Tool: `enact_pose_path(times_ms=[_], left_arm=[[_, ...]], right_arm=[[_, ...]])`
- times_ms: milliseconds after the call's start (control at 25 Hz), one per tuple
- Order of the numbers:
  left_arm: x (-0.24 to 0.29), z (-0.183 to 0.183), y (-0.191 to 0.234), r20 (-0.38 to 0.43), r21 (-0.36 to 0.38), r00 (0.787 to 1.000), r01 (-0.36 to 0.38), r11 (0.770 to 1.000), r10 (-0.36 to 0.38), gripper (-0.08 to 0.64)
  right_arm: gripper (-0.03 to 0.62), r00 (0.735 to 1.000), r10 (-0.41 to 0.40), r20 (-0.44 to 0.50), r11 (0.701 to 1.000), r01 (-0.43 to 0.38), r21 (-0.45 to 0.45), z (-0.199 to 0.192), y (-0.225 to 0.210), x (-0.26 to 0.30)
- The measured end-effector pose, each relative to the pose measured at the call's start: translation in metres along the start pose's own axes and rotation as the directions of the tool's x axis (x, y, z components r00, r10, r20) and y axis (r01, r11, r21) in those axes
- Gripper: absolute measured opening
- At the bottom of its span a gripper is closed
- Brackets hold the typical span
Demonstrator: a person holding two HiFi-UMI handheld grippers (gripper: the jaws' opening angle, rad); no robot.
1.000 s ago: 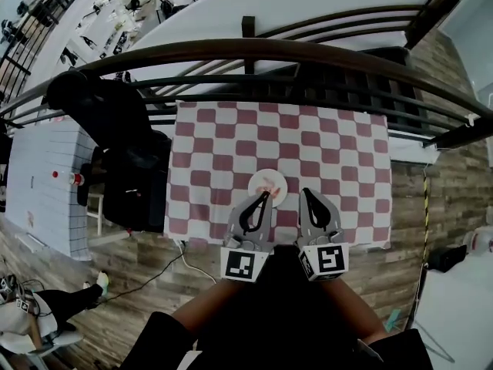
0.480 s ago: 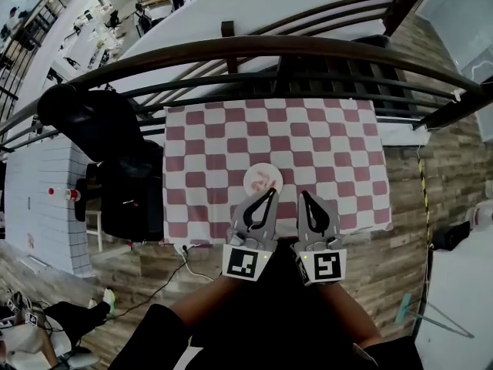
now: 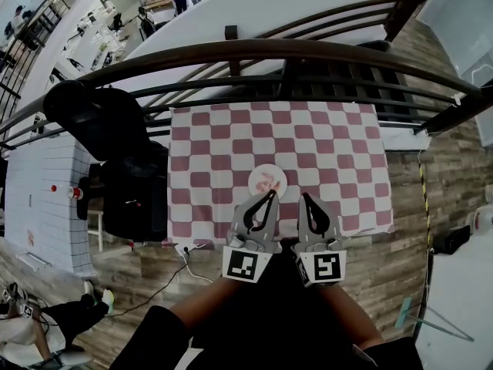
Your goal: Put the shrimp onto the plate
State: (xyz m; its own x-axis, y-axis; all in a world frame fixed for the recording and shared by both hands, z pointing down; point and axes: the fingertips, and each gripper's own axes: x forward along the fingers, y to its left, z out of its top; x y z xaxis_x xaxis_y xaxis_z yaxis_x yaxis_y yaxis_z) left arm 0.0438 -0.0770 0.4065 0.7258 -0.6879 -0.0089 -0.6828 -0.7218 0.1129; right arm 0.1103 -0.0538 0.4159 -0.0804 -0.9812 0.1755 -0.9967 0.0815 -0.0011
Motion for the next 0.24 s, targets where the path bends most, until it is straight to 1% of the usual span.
enact_pose_path(times_ms=[80,240], left_arm=[[-0.002,-0.001,0.0,-0.006,-0.002,1.0,-0.002,1.0,0.002,0.009],[-0.005,-0.008,-0.001,-0.022,-0.015,1.0,0.001,1.0,-0.001,0.008]], right_arm=[[-0.003,1.0,0.011,-0.003,1.0,-0.011,0.001,-0.002,0.006,0.0],[-0.003,0.999,0.033,-0.01,0.999,-0.033,-0.031,-0.004,0.016,-0.002]])
